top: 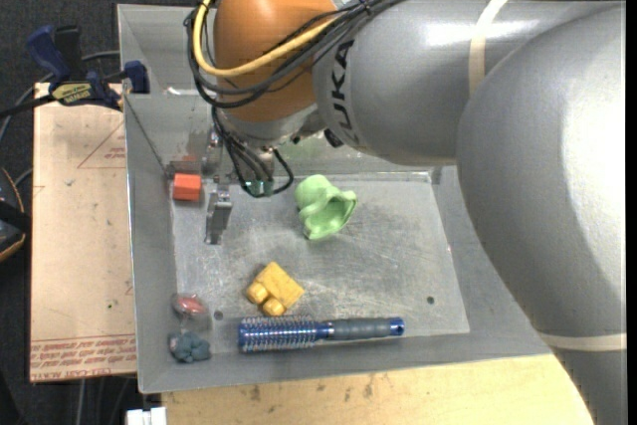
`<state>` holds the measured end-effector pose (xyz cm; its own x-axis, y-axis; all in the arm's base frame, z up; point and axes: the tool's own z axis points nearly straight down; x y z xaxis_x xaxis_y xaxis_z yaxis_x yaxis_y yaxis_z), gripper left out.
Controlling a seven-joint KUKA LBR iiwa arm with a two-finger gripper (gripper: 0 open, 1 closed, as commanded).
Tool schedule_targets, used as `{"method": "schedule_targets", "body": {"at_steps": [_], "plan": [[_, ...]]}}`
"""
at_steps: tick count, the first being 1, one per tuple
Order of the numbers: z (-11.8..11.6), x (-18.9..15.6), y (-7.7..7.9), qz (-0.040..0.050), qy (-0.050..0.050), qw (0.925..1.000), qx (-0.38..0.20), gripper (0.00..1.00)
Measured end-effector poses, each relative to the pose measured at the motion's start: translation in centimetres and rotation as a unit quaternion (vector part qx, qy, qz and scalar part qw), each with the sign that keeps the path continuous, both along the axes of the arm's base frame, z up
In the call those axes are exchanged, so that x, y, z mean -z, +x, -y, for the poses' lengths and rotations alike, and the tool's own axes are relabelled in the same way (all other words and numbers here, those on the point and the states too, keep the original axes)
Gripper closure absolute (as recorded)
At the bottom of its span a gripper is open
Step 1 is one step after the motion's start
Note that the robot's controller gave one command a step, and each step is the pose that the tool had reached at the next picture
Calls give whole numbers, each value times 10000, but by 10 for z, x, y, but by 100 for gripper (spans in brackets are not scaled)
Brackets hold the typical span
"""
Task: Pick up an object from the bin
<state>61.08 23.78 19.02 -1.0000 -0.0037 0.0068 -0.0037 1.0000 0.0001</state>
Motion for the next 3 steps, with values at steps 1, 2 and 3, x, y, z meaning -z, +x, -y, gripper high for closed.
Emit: {"method": "schedule_targets", "body": {"at_steps": [1, 2, 3], "plan": [[90, 53, -51, -7, -19, 9989, -463, 0], [109, 119, -67, 96, 25, 9968, -787, 0], [27, 81, -60, 68, 37, 9988, -473, 0]]}}
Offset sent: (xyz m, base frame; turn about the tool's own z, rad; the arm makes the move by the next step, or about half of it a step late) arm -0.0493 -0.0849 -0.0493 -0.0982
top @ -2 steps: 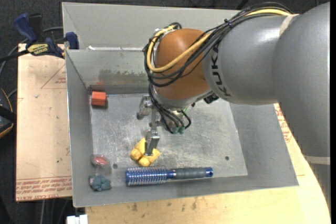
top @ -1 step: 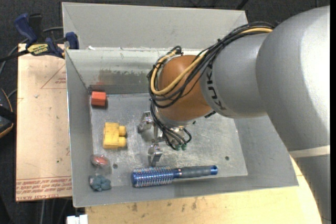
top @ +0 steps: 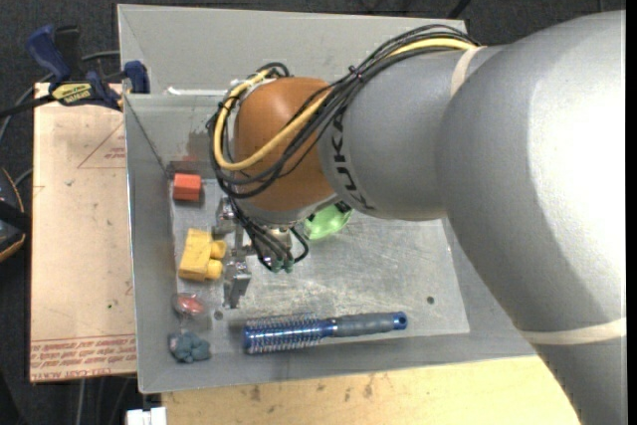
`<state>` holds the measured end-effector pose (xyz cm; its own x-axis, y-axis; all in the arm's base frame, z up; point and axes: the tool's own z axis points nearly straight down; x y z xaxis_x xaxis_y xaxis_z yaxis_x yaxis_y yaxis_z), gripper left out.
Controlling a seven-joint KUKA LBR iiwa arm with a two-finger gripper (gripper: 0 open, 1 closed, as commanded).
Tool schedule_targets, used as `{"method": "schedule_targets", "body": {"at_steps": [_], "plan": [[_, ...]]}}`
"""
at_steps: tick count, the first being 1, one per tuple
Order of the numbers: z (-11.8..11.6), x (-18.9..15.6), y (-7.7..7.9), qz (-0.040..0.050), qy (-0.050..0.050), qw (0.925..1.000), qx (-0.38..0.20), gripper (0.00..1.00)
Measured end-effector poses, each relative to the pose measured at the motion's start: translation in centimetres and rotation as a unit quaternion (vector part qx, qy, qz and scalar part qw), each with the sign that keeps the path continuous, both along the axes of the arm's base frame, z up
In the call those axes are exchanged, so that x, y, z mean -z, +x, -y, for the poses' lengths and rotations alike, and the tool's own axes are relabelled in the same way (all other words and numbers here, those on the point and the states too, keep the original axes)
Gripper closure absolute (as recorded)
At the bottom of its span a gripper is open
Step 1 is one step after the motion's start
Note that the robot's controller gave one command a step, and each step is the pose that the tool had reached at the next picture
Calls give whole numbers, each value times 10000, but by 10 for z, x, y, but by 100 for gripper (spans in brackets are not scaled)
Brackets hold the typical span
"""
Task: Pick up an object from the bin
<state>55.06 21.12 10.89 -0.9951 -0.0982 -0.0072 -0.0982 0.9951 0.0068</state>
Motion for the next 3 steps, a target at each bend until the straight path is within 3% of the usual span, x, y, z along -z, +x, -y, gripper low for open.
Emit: {"method": "schedule_targets", "body": {"at_steps": [1, 2, 3], "plan": [[-15, 36, 35, -25, -18, 9972, 747, 0], [-15, 33, 37, 17, -3, 9971, 755, 100], [-9, -100, 47, 14, -7, 9957, 931, 100]]}}
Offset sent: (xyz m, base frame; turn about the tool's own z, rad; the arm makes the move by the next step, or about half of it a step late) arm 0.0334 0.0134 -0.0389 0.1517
